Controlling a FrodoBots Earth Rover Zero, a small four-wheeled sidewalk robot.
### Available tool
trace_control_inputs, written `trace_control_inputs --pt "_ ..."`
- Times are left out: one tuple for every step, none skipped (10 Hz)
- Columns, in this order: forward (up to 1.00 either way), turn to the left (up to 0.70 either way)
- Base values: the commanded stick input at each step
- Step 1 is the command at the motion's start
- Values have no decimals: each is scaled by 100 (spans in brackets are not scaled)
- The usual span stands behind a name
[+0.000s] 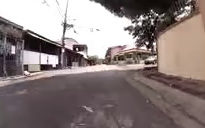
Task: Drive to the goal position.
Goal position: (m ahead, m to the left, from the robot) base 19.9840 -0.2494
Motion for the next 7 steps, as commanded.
trace_control_inputs --pt "100 0" --pt "100 0" --pt "100 0" --pt "100 0" --pt "100 0" --pt "100 0" --pt "100 0"
